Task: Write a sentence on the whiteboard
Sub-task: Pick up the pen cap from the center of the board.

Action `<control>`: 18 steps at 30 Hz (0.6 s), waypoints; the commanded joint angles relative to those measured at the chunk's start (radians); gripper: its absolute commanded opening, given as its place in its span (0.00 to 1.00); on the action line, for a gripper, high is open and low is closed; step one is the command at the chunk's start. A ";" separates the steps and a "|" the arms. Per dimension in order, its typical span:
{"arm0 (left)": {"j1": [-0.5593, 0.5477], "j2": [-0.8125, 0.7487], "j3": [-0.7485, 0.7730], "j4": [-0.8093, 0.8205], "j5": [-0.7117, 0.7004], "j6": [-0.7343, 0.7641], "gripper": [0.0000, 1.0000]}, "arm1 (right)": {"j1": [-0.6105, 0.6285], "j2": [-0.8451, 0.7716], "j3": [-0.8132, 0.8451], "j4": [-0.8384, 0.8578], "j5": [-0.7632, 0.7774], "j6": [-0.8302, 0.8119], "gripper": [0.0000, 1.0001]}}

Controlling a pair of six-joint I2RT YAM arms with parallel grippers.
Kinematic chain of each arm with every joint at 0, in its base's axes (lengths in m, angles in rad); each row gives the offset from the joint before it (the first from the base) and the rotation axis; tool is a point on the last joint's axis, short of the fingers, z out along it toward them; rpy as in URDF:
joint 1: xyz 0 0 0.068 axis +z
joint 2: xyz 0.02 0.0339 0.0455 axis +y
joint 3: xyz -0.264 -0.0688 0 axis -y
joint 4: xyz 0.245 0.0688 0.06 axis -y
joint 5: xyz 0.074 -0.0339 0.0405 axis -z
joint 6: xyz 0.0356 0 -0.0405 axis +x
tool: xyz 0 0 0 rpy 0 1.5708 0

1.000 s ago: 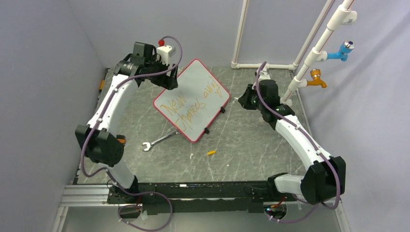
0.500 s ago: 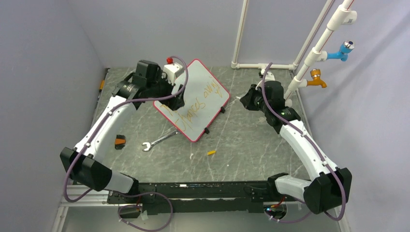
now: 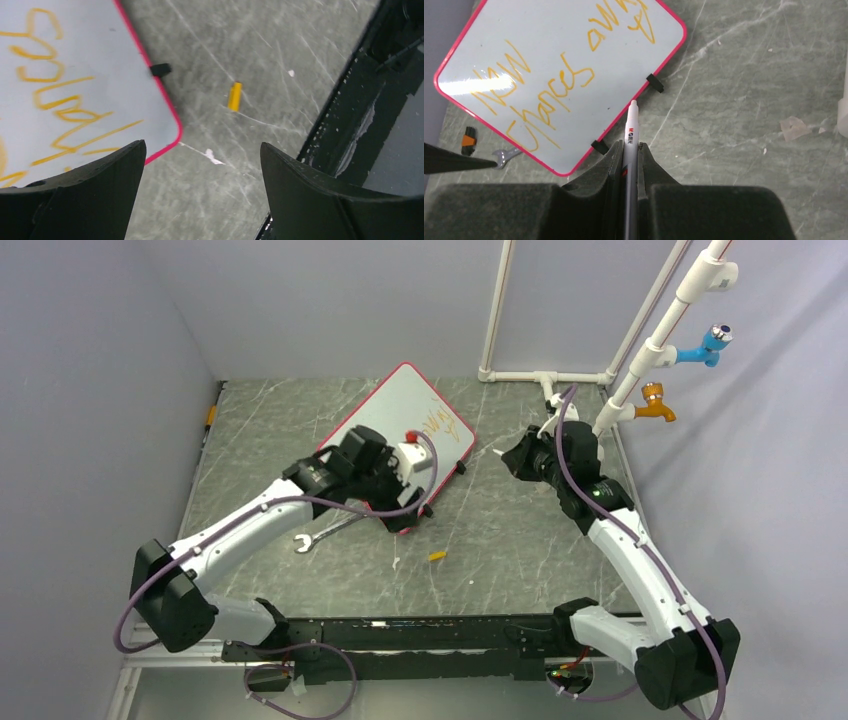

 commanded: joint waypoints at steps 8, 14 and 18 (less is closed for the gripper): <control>-0.233 0.200 0.008 0.103 -0.137 -0.012 0.80 | -0.004 -0.082 -0.020 -0.056 0.008 0.015 0.00; -0.282 0.356 0.057 0.094 -0.175 -0.026 0.76 | -0.003 -0.101 -0.026 -0.073 0.015 0.014 0.00; -0.307 0.437 0.086 0.070 -0.215 -0.021 0.74 | -0.003 -0.107 -0.028 -0.081 0.020 0.009 0.00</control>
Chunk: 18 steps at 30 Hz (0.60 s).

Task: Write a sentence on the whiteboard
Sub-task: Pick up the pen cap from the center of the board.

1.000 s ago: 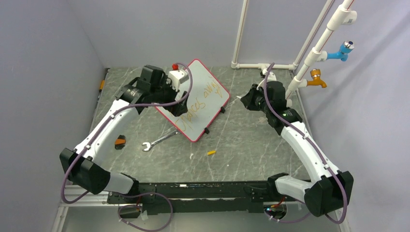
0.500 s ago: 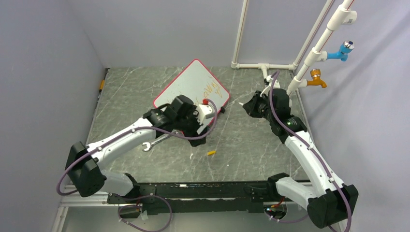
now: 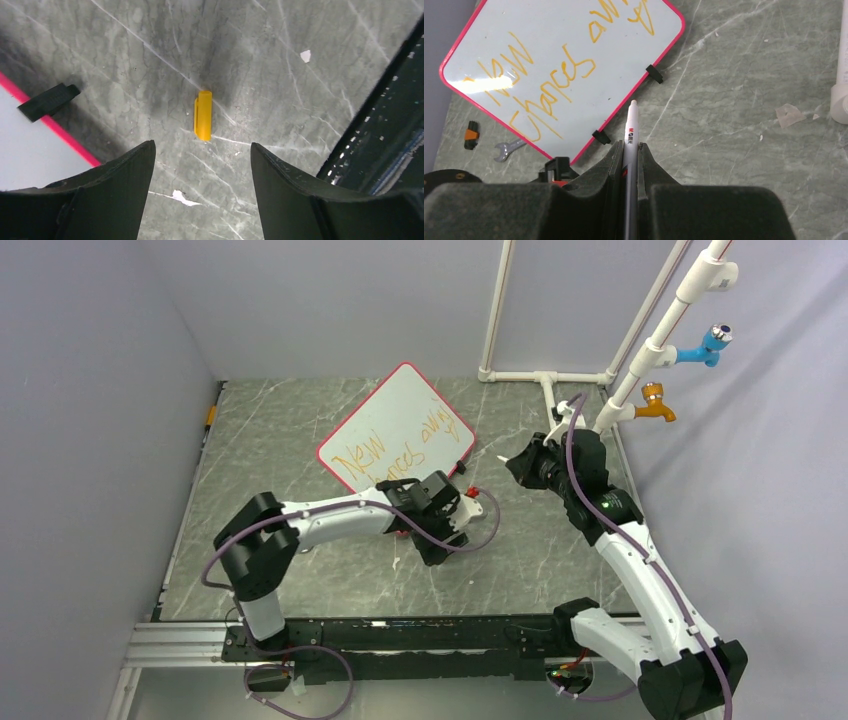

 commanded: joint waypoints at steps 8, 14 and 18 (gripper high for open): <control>-0.054 0.129 0.082 -0.014 -0.088 -0.023 0.66 | -0.003 -0.015 -0.002 -0.011 0.019 -0.001 0.00; -0.065 0.160 0.062 -0.019 -0.130 -0.018 0.61 | -0.003 -0.016 0.002 -0.019 0.027 -0.008 0.00; -0.069 0.164 0.038 0.021 -0.124 -0.016 0.55 | -0.003 -0.014 0.004 -0.020 0.029 -0.010 0.00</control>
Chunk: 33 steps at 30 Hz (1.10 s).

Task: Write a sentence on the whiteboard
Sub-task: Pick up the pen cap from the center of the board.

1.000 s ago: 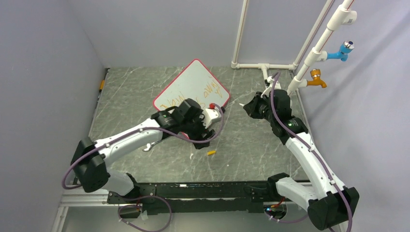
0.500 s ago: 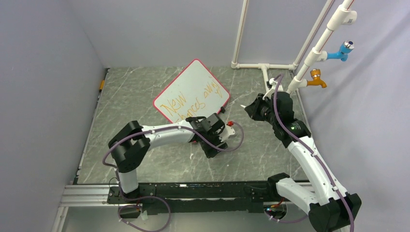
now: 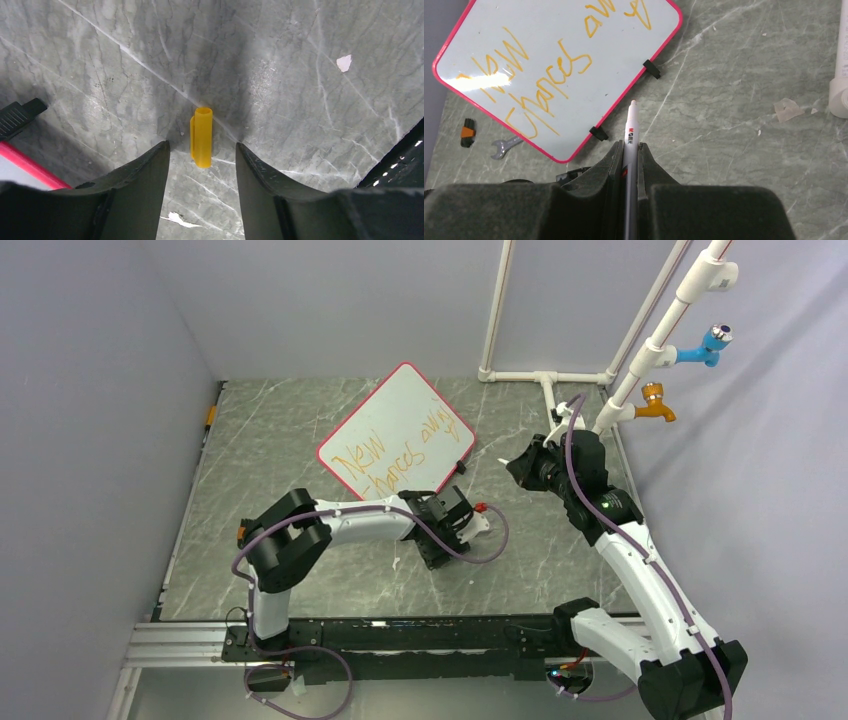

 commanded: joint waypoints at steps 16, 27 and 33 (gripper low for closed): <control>-0.006 -0.043 0.000 0.040 0.074 0.018 0.00 | -0.004 -0.013 0.018 -0.013 0.030 -0.014 0.00; 0.081 -0.255 -0.038 0.009 0.313 0.086 0.00 | -0.003 -0.011 0.049 -0.029 -0.008 -0.018 0.00; 0.132 -0.397 -0.064 -0.009 0.401 0.140 0.00 | -0.003 -0.006 0.047 -0.012 -0.076 -0.018 0.00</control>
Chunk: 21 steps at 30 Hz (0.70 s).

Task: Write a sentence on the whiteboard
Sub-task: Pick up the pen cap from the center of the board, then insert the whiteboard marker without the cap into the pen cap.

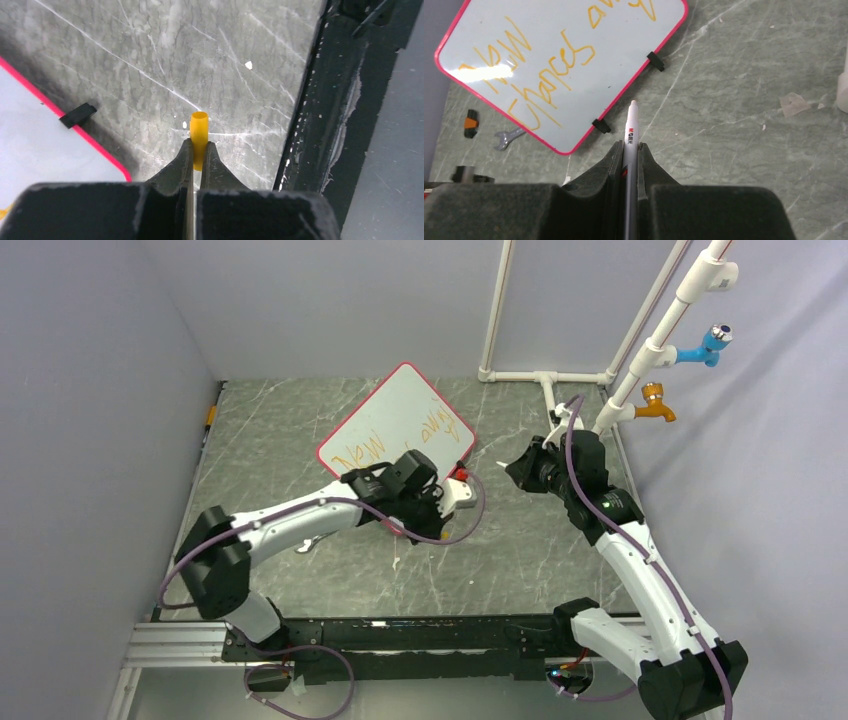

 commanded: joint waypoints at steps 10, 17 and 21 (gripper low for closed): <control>0.097 -0.279 -0.014 -0.072 0.139 0.105 0.00 | -0.002 0.012 0.034 0.102 -0.344 -0.022 0.00; 0.202 -0.335 0.003 0.063 0.161 -0.126 0.00 | -0.003 0.019 0.063 0.170 -0.444 0.005 0.00; 0.214 -0.373 -0.021 0.188 0.324 -0.219 0.00 | -0.003 0.020 0.084 0.208 -0.487 0.019 0.00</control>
